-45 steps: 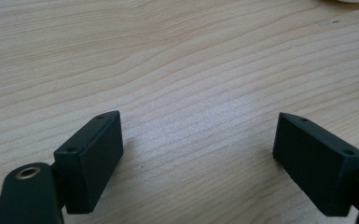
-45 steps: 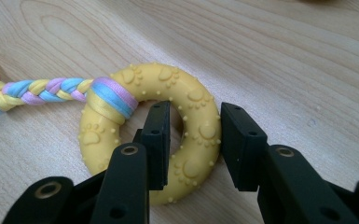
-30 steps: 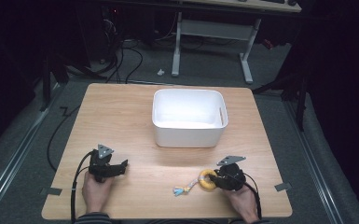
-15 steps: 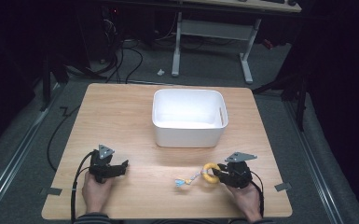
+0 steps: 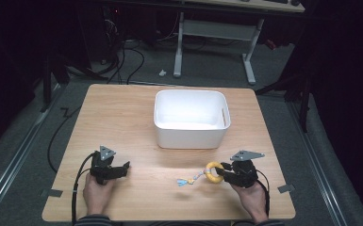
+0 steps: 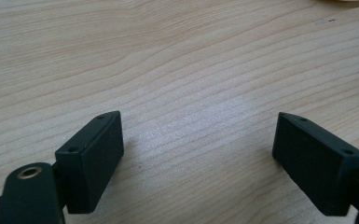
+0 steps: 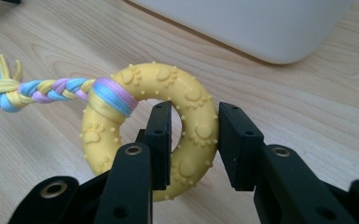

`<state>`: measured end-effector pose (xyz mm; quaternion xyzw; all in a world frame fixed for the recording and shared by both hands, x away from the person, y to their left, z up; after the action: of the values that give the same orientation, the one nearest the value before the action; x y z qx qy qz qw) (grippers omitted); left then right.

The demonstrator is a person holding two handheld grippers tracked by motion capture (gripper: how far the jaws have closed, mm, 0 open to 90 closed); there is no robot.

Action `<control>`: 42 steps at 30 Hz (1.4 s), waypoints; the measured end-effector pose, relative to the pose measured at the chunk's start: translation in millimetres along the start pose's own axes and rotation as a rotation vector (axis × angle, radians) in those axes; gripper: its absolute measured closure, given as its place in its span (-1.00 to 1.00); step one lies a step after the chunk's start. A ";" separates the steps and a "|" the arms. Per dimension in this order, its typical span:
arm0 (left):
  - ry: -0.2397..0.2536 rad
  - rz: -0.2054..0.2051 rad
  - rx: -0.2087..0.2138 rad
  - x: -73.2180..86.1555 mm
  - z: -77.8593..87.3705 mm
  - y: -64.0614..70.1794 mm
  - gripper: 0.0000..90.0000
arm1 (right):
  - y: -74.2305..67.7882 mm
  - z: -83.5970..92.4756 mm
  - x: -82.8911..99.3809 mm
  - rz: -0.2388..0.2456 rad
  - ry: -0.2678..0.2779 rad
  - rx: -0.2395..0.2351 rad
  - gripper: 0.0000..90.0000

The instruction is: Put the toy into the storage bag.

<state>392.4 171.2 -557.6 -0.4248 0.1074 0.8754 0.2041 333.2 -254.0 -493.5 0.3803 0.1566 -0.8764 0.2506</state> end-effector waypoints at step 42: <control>0.001 0.003 -0.001 -0.3 -0.4 -0.1 -0.63 | 24.2 63.8 -61.4 0.044 0.095 -0.017 0.49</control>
<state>392.8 171.1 -557.6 -0.4251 0.1075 0.8756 0.2025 345.1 -284.0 -407.6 0.4225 0.1673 -0.8504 0.2653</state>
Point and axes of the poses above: each handheld gripper's, and its own axes: z roughly backward along the jaws, x roughly out of its underside, y roughly to its right, the point moved 3 cm from there along -z, roughly forward along the jaws, and after that the axes turned 5 degrees about y, right-handed, at the moved point
